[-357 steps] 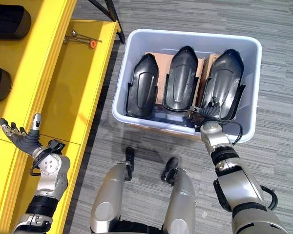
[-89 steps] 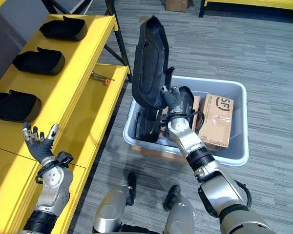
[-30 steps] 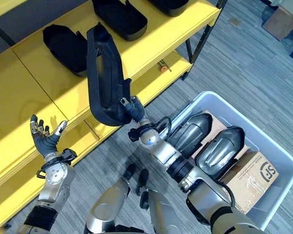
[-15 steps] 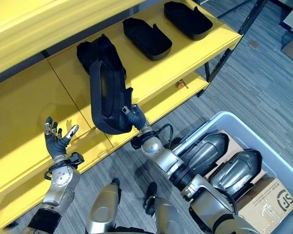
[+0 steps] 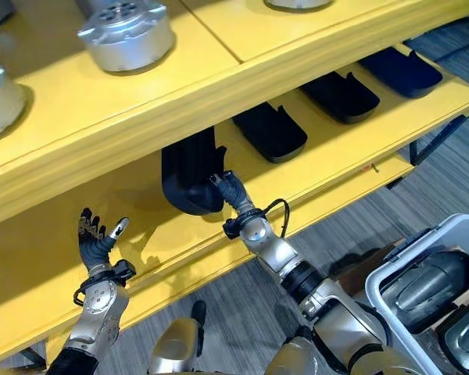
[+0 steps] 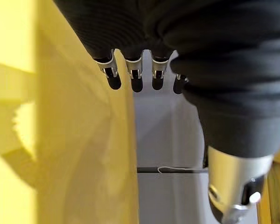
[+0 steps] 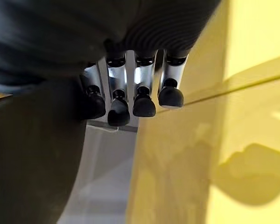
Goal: Move parts from the plastic box to the shelf.
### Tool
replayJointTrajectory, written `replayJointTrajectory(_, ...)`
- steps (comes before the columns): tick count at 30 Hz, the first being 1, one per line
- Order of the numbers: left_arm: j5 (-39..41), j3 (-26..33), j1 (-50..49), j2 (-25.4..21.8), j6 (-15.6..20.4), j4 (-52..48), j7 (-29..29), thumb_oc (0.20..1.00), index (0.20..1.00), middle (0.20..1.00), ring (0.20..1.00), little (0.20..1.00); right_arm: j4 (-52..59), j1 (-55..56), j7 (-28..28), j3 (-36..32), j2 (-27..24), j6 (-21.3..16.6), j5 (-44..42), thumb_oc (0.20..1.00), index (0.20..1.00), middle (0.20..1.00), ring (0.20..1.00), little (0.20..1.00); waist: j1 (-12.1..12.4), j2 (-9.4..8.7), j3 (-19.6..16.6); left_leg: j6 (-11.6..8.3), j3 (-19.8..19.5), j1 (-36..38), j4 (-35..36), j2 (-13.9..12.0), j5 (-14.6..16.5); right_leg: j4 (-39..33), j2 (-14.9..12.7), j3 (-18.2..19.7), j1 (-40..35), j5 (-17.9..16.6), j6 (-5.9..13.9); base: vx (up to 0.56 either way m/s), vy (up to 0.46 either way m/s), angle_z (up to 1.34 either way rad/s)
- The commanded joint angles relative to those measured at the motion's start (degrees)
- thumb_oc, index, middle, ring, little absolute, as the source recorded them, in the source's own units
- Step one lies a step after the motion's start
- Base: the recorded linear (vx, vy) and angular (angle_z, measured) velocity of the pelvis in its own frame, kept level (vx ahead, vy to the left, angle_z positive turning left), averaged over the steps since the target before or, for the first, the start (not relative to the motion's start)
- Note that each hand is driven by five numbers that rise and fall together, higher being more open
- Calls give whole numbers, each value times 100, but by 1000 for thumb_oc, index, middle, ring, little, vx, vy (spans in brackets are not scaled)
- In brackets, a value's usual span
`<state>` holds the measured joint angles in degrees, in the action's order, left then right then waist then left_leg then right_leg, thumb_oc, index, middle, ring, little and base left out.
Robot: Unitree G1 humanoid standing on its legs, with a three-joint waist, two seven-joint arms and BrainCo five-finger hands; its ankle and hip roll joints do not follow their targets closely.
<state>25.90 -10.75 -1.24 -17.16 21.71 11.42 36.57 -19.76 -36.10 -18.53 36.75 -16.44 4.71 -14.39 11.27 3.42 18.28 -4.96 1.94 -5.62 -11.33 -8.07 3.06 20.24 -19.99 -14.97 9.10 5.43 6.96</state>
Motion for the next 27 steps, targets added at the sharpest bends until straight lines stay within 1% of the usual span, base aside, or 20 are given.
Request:
replayJointTrajectory(1, -44, 13, 79, -88, 354, -503, 11, 1000, 1000, 1000, 1000, 1000, 443, -562, 5, -259, -64, -221, 76, 200, 200, 200, 200, 200, -93, -38, 116, 10, 11, 37, 128, -227, -740, 110, 675, -359, -246, 69, -547, -52, 152, 21)
replayJointTrajectory(3, -2, -1, 123, -93, 312, -525, 65, 1000, 1000, 1000, 1000, 1000, 402, -617, 23, -281, -42, -149, 175, 200, 200, 200, 200, 200, -24, -62, 222, 70, -16, -37, 44, -125, -523, 230, 615, -378, -194, 80, -500, -84, 107, 25)
replayJointTrajectory(7, 28, -19, 179, -111, 320, -522, 123, 1000, 1000, 1000, 1000, 1000, 279, -722, -14, -264, -39, -44, 284, 200, 200, 200, 200, 200, 105, -99, 429, 128, -96, -249, -145, -25, -410, 374, 573, -431, -105, 86, -462, -114, 29, 27)
replayJointTrajectory(10, 24, -9, 211, -127, 344, -562, 68, 1000, 1000, 1000, 1000, 1000, 131, -766, -120, -209, -62, -1, 597, 200, 200, 200, 200, 200, 214, -126, 596, 160, -155, -402, -246, 22, -401, 433, 587, -480, -73, 104, -459, -129, -22, 20)
replayJointTrajectory(11, 3, -18, 222, -138, 353, -585, 65, 1000, 1000, 1000, 1000, 1000, 71, -795, -139, -197, -70, 45, 719, 200, 200, 200, 200, 200, 243, -139, 640, 163, -172, -442, -266, 27, -403, 438, 595, -498, -71, 109, -464, -117, -41, 23)
replayJointTrajectory(12, -54, -18, 232, -178, 349, -641, 44, 1000, 1000, 1000, 1000, 1000, -144, -912, -217, -189, -154, 64, 1345, 200, 200, 200, 200, 200, 316, -166, 717, 166, -198, -534, -310, 42, -415, 446, 611, -540, -65, 112, -473, -119, -38, 22)
replayJointTrajectory(14, -54, -31, 257, -218, 381, -648, -7, 1000, 1000, 1000, 1000, 1000, -408, -1107, -188, -141, -276, 95, 1643, 200, 200, 200, 200, 200, 386, -192, 782, 162, -192, -610, -363, 39, -423, 445, 604, -596, -59, 98, -469, -94, -23, 8)
replayJointTrajectory(16, -84, -53, 293, -260, 415, -687, -55, 1000, 1000, 1000, 1000, 1000, -643, -1265, -131, -142, -365, 37, 1721, 200, 200, 200, 200, 200, 440, -205, 831, 161, -176, -680, -426, 27, -420, 466, 582, -652, -46, 94, -469, -36, -23, 1)
replayJointTrajectory(17, -66, -63, 300, -298, 397, -735, -70, 1000, 1000, 1000, 1000, 1000, -768, -1342, -113, -143, -416, -14, 1823, 200, 200, 200, 200, 200, 479, -224, 868, 124, -193, -668, -506, 28, -302, 539, 569, -625, -69, 195, -417, -5, -41, 3)
replayJointTrajectory(18, -26, -83, 316, -343, 369, -777, -75, 1000, 1000, 1000, 1000, 1000, -912, -1454, -96, -138, -490, -30, 1850, 200, 200, 200, 200, 200, 525, -228, 904, 131, -199, -721, -573, 32, -283, 593, 554, -659, -51, 208, -421, 11, -41, 4)
replayJointTrajectory(23, 68, -93, 436, -512, 277, -881, -128, 1000, 1000, 1000, 1000, 1000, -1649, -1989, -219, -206, -660, 44, 1831, 200, 200, 200, 200, 200, 723, -285, 1051, 134, -240, -979, -804, 15, -266, 812, 538, -843, -1, 267, -449, -42, -57, 9)
replayJointTrajectory(24, 79, -89, 448, -540, 260, -908, -134, 1000, 1000, 1000, 1000, 1000, -1799, -2067, -232, -214, -700, 4, 1865, 200, 200, 200, 200, 200, 752, -288, 1081, 137, -254, -1017, -841, 18, -262, 863, 530, -859, 19, 283, -450, -33, -41, 17)
replayJointTrajectory(27, 106, -66, 454, -592, 267, -937, -168, 1000, 1000, 1000, 1000, 1000, -2078, -2230, -298, -222, -789, 56, 1810, 200, 200, 200, 200, 200, 824, -307, 1148, 142, -278, -1140, -938, 28, -250, 984, 536, -920, 70, 327, -470, -31, -44, 8)
